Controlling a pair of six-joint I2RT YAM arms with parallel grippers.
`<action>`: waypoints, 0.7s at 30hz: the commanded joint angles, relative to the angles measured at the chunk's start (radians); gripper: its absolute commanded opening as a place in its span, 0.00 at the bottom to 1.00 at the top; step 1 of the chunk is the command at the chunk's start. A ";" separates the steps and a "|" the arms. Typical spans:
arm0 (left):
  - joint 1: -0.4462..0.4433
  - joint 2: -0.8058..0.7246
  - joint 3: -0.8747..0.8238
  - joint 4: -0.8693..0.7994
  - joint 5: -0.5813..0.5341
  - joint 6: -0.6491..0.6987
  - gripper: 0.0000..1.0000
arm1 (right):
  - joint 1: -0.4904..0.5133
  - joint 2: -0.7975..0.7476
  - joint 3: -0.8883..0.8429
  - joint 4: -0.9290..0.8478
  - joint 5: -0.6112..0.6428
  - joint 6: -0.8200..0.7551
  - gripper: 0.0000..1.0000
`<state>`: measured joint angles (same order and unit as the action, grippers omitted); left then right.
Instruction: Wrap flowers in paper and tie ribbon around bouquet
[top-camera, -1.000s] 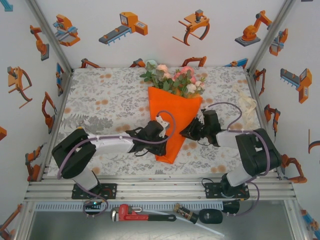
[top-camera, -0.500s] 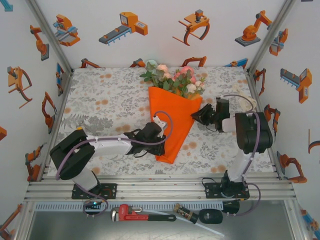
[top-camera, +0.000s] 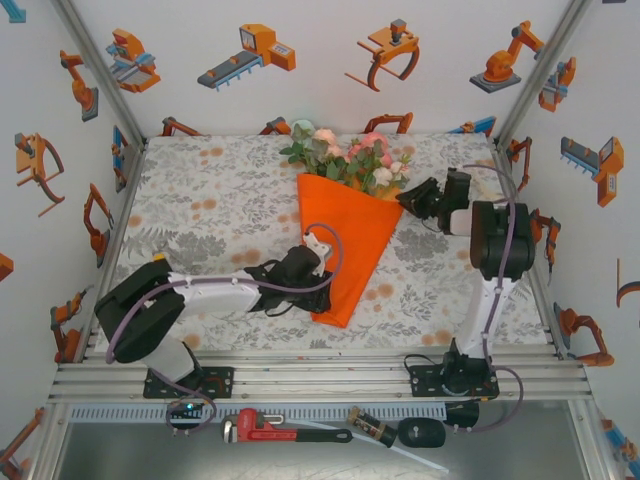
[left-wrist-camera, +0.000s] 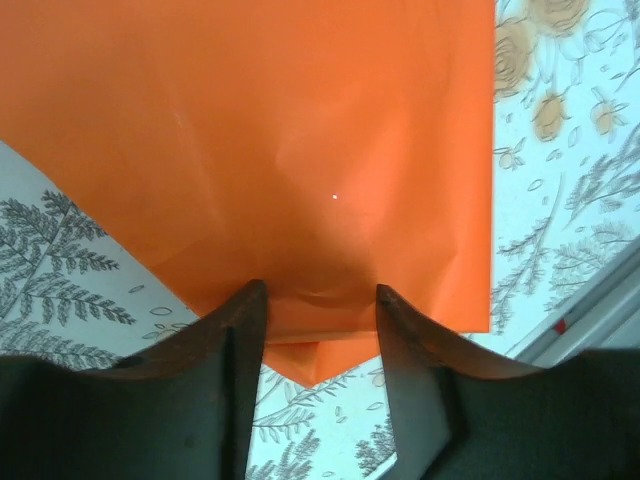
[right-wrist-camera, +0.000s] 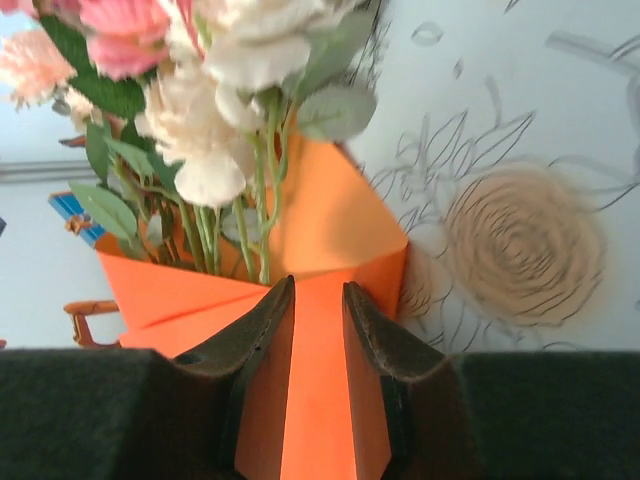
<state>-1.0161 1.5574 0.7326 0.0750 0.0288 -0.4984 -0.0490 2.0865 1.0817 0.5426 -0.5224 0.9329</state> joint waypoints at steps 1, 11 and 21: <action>-0.001 -0.069 0.014 -0.024 -0.029 0.015 0.58 | 0.016 -0.161 0.004 -0.100 0.021 -0.026 0.33; 0.246 -0.132 0.226 -0.049 -0.164 -0.008 0.67 | 0.228 -0.657 -0.388 -0.307 0.180 -0.170 0.37; 0.498 0.215 0.434 0.081 0.021 0.000 0.66 | 0.624 -0.715 -0.536 -0.336 0.228 -0.167 0.35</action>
<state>-0.5304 1.6951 1.1233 0.1070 -0.0410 -0.5007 0.5091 1.3582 0.5381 0.1925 -0.3237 0.7918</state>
